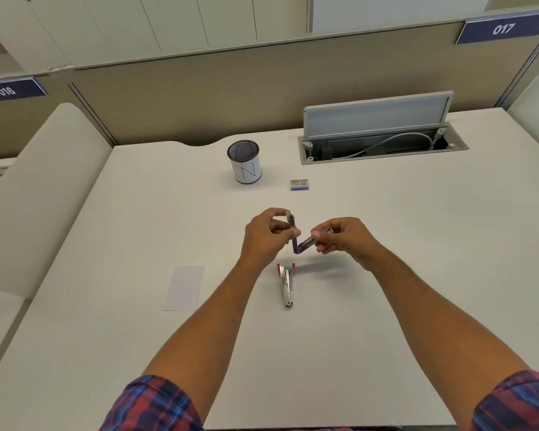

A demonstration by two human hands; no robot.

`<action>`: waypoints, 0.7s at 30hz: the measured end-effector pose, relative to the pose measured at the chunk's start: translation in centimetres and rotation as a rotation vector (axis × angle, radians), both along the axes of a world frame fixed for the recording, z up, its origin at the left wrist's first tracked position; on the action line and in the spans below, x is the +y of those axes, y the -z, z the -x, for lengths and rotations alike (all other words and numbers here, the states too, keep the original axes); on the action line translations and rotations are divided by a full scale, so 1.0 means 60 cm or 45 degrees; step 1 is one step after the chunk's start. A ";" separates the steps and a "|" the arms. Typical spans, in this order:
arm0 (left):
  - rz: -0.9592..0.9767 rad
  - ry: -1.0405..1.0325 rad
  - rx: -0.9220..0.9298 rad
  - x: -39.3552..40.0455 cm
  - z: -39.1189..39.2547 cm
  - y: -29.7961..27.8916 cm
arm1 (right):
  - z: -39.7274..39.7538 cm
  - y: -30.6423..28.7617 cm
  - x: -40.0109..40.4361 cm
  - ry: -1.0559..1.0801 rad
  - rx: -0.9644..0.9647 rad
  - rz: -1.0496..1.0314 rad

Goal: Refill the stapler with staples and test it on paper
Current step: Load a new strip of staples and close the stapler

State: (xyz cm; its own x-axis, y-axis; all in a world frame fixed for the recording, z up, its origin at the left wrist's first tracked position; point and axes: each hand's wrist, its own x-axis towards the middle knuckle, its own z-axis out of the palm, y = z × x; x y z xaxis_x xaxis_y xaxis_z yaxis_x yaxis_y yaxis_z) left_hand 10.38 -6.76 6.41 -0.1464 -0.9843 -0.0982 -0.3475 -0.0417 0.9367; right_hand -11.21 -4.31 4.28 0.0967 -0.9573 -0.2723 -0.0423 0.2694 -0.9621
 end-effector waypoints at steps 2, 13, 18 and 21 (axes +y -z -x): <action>-0.025 0.018 0.008 0.010 0.004 0.009 | -0.014 -0.012 -0.001 -0.042 0.011 0.034; -0.023 0.112 -0.162 0.064 -0.003 0.029 | -0.055 -0.027 0.002 -0.167 0.051 0.136; -0.128 0.149 -0.052 0.074 -0.009 0.040 | -0.063 -0.028 0.011 -0.171 0.032 0.245; -0.160 0.196 0.023 0.077 -0.006 0.039 | -0.069 -0.029 0.013 -0.133 0.011 0.247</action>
